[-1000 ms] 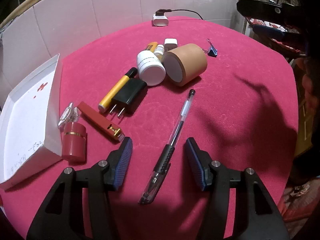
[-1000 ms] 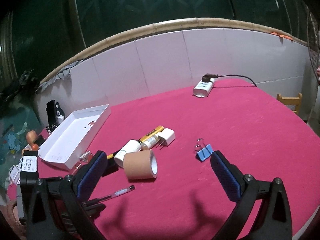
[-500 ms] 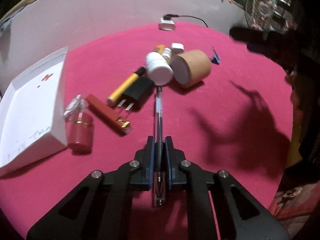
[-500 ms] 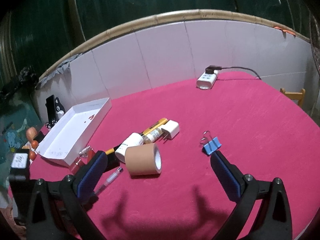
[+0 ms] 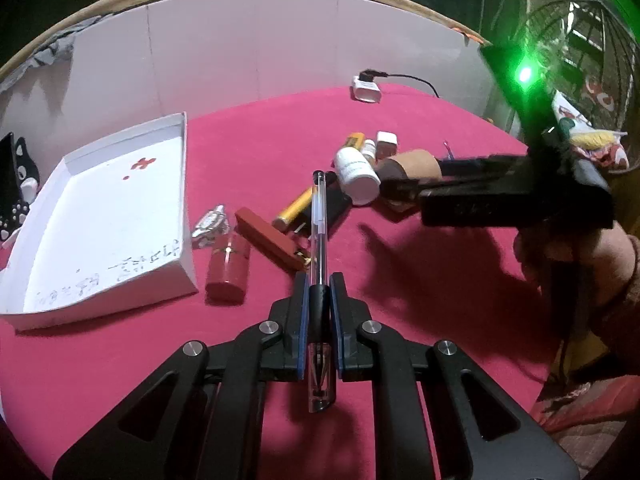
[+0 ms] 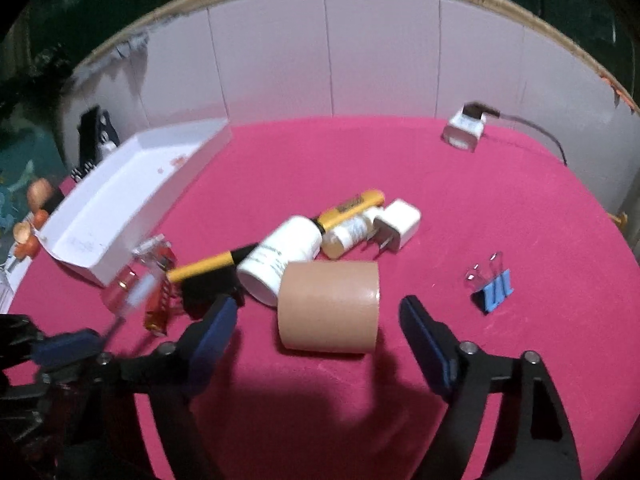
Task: Organize rigid objects
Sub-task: 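Grasp the tan tape roll with the right tool while the left tool holds the pen, then carry pen and tape roll into the white tray and open both tools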
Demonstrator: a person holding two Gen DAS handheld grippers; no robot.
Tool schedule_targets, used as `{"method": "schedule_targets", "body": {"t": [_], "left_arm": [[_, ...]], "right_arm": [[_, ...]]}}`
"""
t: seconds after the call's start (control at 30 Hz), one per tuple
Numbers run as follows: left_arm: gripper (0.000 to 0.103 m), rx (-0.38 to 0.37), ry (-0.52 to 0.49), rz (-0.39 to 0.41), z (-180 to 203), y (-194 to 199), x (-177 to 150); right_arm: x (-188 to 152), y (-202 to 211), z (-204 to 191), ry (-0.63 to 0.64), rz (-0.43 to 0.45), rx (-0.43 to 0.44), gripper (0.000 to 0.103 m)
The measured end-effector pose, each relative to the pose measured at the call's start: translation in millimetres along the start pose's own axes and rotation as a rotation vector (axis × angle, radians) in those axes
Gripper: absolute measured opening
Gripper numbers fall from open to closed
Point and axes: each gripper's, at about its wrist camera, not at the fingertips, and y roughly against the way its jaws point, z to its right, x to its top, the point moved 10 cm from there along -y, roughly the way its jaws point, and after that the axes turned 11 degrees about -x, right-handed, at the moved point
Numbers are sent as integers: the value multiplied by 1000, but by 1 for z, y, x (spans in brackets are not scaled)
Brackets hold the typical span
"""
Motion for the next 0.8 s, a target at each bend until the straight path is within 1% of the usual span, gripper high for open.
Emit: {"method": "schedule_targets", "body": {"t": [0.07, 0.1, 0.13, 0.17, 0.37, 0.57, 0.67, 0.8], "left_arm": [[10, 4, 7, 5, -3, 1, 0], [10, 6, 11, 7, -5, 2, 1], [10, 9, 15, 10, -6, 3, 1], [10, 10, 18, 12, -6, 3, 1], [10, 22, 26, 34, -10, 9, 5], [10, 53, 48, 78, -22, 23, 16], [10, 70, 74, 110, -33, 35, 22], [10, 119, 99, 157, -52, 54, 30]], "right_arm": [[-3, -7, -1, 4, -25, 0, 61], [-3, -9, -2, 5, -30, -2, 58], [-4, -10, -1, 4, -33, -3, 50], [-5, -10, 1, -1, -35, 1, 47], [-4, -3, 9, -61, -29, 30, 47], [13, 30, 17, -104, 53, 62, 47], [24, 44, 13, -109, 83, 89, 47], [38, 62, -1, -92, 124, 129, 47]]}}
